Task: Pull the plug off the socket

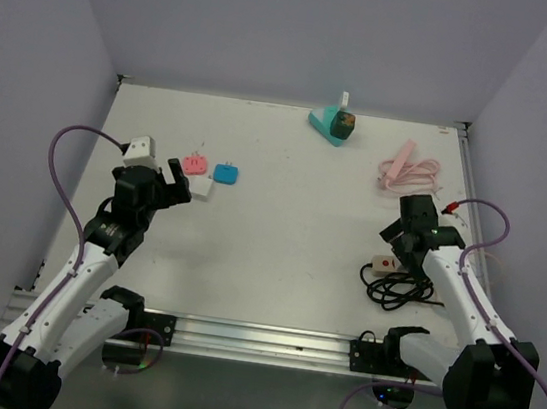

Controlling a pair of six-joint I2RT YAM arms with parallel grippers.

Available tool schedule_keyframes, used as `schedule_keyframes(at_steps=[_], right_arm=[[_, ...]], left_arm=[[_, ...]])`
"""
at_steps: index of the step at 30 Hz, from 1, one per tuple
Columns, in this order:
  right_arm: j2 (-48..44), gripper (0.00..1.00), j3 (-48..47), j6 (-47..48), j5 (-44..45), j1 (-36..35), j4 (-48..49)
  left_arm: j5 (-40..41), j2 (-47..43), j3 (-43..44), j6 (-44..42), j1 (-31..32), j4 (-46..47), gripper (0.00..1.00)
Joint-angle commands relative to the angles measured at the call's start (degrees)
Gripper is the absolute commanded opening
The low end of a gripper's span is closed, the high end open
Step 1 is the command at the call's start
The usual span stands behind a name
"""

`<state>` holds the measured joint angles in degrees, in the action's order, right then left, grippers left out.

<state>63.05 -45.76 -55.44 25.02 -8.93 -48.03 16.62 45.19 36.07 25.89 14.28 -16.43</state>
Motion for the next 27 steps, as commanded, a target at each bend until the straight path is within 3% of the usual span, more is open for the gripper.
schedule_keyframes(at_steps=[1, 23, 27], right_arm=[[2.16, 0.97, 0.14, -6.96, 2.76, 0.32, 0.31], [10.25, 0.91, -1.26, -16.1, 10.05, 2.42, 2.77], [11.92, 0.77, -1.7, -15.84, 9.09, 2.51, 3.12]], left_arm=[[-0.62, -0.02, -0.3, -0.05, 0.04, 1.31, 1.0], [-1.59, 1.39, -0.04, -0.14, -0.13, 1.22, 1.0], [-1.51, 1.48, -0.04, -0.14, -0.13, 1.22, 1.0]])
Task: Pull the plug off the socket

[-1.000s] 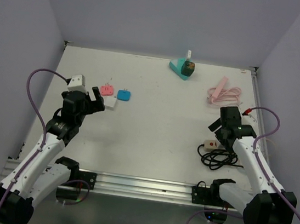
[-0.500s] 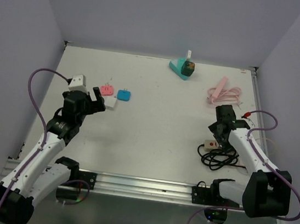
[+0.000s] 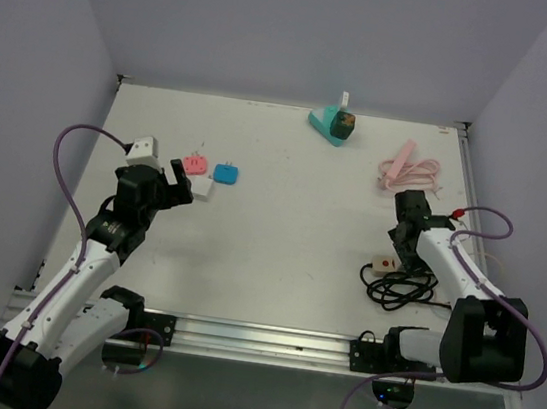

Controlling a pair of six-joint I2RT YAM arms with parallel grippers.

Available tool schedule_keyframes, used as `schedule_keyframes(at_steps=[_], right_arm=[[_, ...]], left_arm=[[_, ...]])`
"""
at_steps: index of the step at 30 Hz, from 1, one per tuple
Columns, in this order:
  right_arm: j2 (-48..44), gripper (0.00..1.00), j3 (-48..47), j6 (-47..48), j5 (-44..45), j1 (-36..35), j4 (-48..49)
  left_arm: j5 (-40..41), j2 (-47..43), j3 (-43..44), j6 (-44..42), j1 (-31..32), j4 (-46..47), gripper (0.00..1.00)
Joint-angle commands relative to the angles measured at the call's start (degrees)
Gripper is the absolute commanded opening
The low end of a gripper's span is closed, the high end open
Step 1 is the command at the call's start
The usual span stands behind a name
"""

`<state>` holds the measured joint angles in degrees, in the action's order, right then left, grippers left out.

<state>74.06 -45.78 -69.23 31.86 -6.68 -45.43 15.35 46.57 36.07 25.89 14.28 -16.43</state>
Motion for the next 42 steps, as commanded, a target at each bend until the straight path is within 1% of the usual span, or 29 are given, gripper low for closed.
schedule_keyframes(at_steps=[1, 4, 5, 7, 8, 10, 11, 12, 13, 15, 16, 17, 18, 20, 21, 22, 24, 25, 27, 28, 30, 31, 33, 34, 36, 37, 39, 40, 42], right_arm=[[0.91, 0.69, -1.68, -1.61, 2.07, 0.26, 1.13], [1.52, 0.6, -1.94, 3.22, 0.24, 0.17, 2.19], [2.22, 0.51, -2.47, 4.53, -0.56, 0.09, 2.19], [2.84, 0.43, -2.65, 9.01, -3.01, -0.7, 2.8], [3.02, 0.35, -2.82, 10.33, -3.81, -1.23, 3.5], [3.72, 0.29, -3.17, 16.04, -8.18, -3.24, 5.95], [3.98, 0.28, -3.44, 17.97, -9.69, -4.12, 6.75], [5.03, 0.26, -4.14, 22.08, -11.19, -5.18, 7.45], [5.65, 0.24, -4.93, 24.04, -11.99, -8.23, 8.16], [6.7, 0.21, -6.68, 29.21, -13.74, -11.94, 9.04], [6.97, 0.19, -7.04, 31.07, -14.97, -15.35, 11.04], [7.06, 0.17, -7.22, 32.31, -16.37, -16.86, 12.02], [7.15, 0.17, -7.39, 34.93, -19.61, -18.27, 13.16], [7.41, 0.17, -7.66, 37.4, -23.14, -22.75, 16.5], [7.85, 0.17, -8.35, 40.72, -26.29, -24.42, 17.47], [8.9, 0.17, -8.97, 42.41, -27.1, -28.09, 18.26], [10.74, 0.18, -11.25, 47.57, -30.16, -31.89, 18.45], [11.54, 0.19, -11.96, 49.0, -31.14, -35.39, 18.71], [14.52, 0.2, -13.89, 52.51, -33.86, -38.48, 19.24], [15.75, 0.21, -14.68, 53.58, -34.92, -41.37, 19.33], [19.26, 0.22, -17.58, 56.64, -35.37, -43.85, 18.28], [20.15, 0.24, -18.46, 57.53, -36.07, -45.6, 17.58], [22.51, 0.29, -20.56, 58.94, -36.34, -46.58, 17.13], [22.88, 0.37, -20.93, 59.04, -36.43, -46.76, 17.39], [23.41, 0.49, -22.07, 59.12, -36.52, -46.76, 17.3], [23.23, 0.62, -22.42, 59.04, -36.51, -46.76, 17.3], [22.8, 0.72, -23.56, 58.69, -37.74, -46.76, 16.95], [21.75, 0.81, -23.91, 58.25, -38.18, -46.76, 16.95], [20.17, 0.89, -24.71, 57.11, -38.71, -46.76, 17.21]], left_arm=[[-0.24, 0.1, -0.04, -0.22, -0.13, 1.22, 1.0], [-0.32, 0.28, 0.05, -0.23, -0.22, 1.22, 1.0], [-0.33, 0.37, 0.05, -0.14, -0.22, 1.31, 1.0], [-0.41, 0.45, -0.04, -0.23, -0.22, 1.4, 1.0], [-0.59, 0.54, 0.05, -0.14, -0.22, 1.31, 1.0], [-0.85, 0.72, 0.14, -0.14, -0.31, 1.48, 1.0], [-0.94, 0.72, 0.05, -0.22, -0.31, 1.57, 1.0], [-1.11, 0.81, 0.14, -0.14, -0.31, 1.57, 1.0], [-1.2, 0.81, 0.14, -0.14, -0.4, 1.66, 1.0], [-1.38, 1.07, 0.05, -0.14, -0.48, 1.66, 1.0], [-1.38, 1.07, 0.14, -0.22, -0.48, 1.66, 1.0], [-1.47, 1.16, 0.05, -0.23, -0.48, 1.75, 1.0], [-1.55, 1.07, 0.14, -0.23, -0.57, 1.75, 1.0], [-1.64, 1.07, 0.05, -0.14, -0.57, 1.75, 1.0], [-1.64, 1.07, 0.05, -0.14, -0.57, 1.83, 1.0], [-1.64, 0.98, 0.05, -0.22, -0.57, 1.92, 1.0], [-1.82, 0.9, -0.04, -0.23, -0.57, 1.92, 1.0], [-1.82, 0.89, -0.13, -0.14, -0.57, 2.01, 1.0], [-2.08, 0.89, -0.13, -0.23, -0.57, 2.1, 1.0], [-2.08, 0.89, -0.13, -0.14, -0.57, 2.19, 1.0], [-2.26, 0.81, -0.13, -0.23, -0.57, 2.19, 1.0], [-2.17, 0.72, -0.21, -0.31, -0.66, 2.27, 1.0], [-2.08, 0.63, -0.22, -0.4, -0.66, 2.28, 1.0], [-2.08, 0.54, -0.3, -0.31, -0.57, 2.28, 1.0], [-2.17, 0.46, -0.39, -0.31, -0.66, 2.36, 1.0], [-2.26, 0.37, -0.57, -0.31, -0.57, 2.45, 1.0], [-2.96, 0.54, -0.74, -0.23, -0.57, 2.54, 1.0], [-3.14, 0.72, -0.66, -0.23, -0.57, 2.45, 1.0], [-5.23, 1.07, -0.57, 0.21, -0.57, 1.93, 1.0]])
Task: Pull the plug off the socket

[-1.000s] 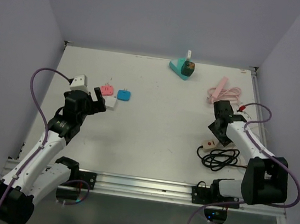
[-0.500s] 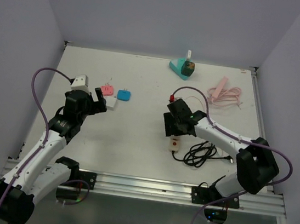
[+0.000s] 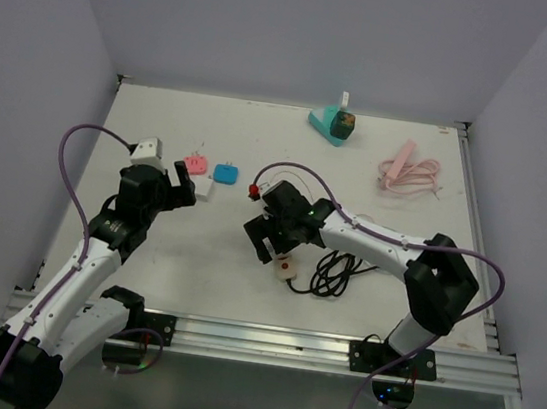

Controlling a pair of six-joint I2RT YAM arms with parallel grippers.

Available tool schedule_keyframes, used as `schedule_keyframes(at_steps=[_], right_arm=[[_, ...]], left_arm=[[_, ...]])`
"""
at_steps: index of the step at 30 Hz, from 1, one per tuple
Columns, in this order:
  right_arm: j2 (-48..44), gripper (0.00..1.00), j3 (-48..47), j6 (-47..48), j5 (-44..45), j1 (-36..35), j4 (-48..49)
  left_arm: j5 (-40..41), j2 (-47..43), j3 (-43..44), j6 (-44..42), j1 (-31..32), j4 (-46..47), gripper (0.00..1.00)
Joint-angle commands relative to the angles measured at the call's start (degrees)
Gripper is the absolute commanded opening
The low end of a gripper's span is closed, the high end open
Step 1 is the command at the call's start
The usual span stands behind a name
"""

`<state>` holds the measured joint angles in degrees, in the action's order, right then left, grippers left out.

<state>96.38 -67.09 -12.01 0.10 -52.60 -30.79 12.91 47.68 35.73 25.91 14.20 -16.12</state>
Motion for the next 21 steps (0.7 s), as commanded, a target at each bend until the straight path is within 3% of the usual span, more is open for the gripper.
schedule_keyframes(at_steps=[1, 3, 8, 11, 14, 15, 21], right_arm=[[-3.99, 0.95, -3.66, -0.55, -6.61, -0.93, 2.4], [-6.02, 0.99, -4.19, -2.57, -5.03, -0.75, 2.13], [-14.61, 0.99, -0.95, -7.58, -0.28, -0.75, 2.66], [-20.15, 0.99, 3.35, -10.3, 6.13, -0.31, 3.1], [-25.42, 0.96, 9.05, -15.3, 8.07, 2.67, 3.54], [-26.58, 0.94, 10.65, -16.02, 7.29, 5.29, 3.97], [-35.28, 0.92, 20.24, -17.7, 0.36, 14.0, 4.59]], left_arm=[[-3.84, 0.04, -0.13, 0.54, -0.49, 1.44, 1.0], [-7.7, -0.04, 0.31, 1.94, -0.4, 0.05, 0.99], [-14.82, -0.13, 2.5, 6.07, 0.39, -3.56, 0.99], [-16.42, 0.66, 4.26, 7.31, 4.07, -5.67, 0.98], [-13.18, 3.11, 6.37, 8.01, 14.25, -5.94, 0.98], [-11.6, 5.12, 7.42, 8.01, 19.41, -5.68, 0.98], [-3.79, 15.93, 13.39, 3.63, 36.74, -5.5, 0.97]])
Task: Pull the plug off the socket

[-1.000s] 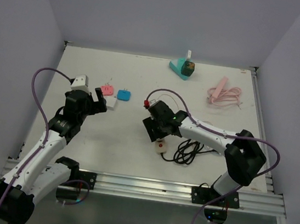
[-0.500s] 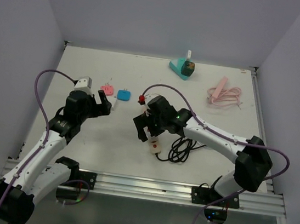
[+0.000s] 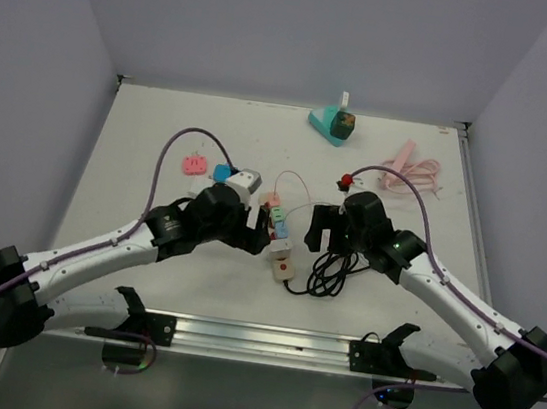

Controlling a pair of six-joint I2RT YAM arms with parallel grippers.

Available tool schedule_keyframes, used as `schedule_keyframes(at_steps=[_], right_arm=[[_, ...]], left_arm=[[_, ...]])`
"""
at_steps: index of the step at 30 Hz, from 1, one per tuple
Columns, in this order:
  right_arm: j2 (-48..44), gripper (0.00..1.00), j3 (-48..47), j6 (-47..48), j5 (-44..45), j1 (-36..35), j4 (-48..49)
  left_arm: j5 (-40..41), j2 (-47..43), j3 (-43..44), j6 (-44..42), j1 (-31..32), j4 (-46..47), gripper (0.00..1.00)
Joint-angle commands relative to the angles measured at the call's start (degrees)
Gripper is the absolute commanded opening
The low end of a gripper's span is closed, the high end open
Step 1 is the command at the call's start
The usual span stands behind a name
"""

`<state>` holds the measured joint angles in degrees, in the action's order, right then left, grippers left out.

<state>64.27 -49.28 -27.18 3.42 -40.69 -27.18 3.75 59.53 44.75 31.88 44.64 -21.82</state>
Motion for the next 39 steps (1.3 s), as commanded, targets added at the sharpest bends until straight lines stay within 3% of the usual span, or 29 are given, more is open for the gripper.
schedule_keyframes(at_steps=[1, 4, 10, 14, 24, 28, 36, 37, 39], right_arm=[[-4.67, 0.92, 3.21, -2.27, -3.24, 3.84, 0.99], [-6.78, 0.91, 5.41, -2.79, -7.63, 7.63, 0.9], [-11.7, 0.91, 9.11, -5.6, -11.15, 10.19, 1.95], [-13.73, 0.91, 11.04, -5.69, -11.32, 10.45, 0.9], [-14.09, 0.9, 15.09, -7.8, -10.19, 10.45, 4.76], [-12.77, 0.89, 15.17, -7.01, -10.54, 10.45, 6.78], [-7.5, 0.89, 12.19, -2.01, -18.18, 10.37, 7.4], [-6.36, 0.89, 11.84, -1.48, -19.32, 10.36, 8.19], [-2.85, 0.89, 10.79, -0.86, -22.21, 10.45, 9.07]], left_arm=[[6.26, 8.46, 7.16, -3.39, 8.16, -0.06, 0.97], [8.03, 17.86, 13.85, -7.26, 13.44, -2.34, 0.96], [11.36, 28.35, 23.88, -15.26, 15.83, -8.67, 0.92], [12.6, 31.78, 26.61, -20.0, 15.83, -11.74, 0.88], [2.85, 37.24, 25.39, -27.22, 14.69, -9.29, 0.79], [-0.67, 36.01, 24.77, -29.59, 12.23, -7.54, 0.67], [-6.29, 35.4, 21.53, -31.53, 9.94, -6.83, 0.34], [-6.56, 35.13, 20.91, -31.53, 9.76, -6.05, 0.24], [-7.53, 34.08, 20.64, -30.65, 8.97, -5.16, 0.14]])
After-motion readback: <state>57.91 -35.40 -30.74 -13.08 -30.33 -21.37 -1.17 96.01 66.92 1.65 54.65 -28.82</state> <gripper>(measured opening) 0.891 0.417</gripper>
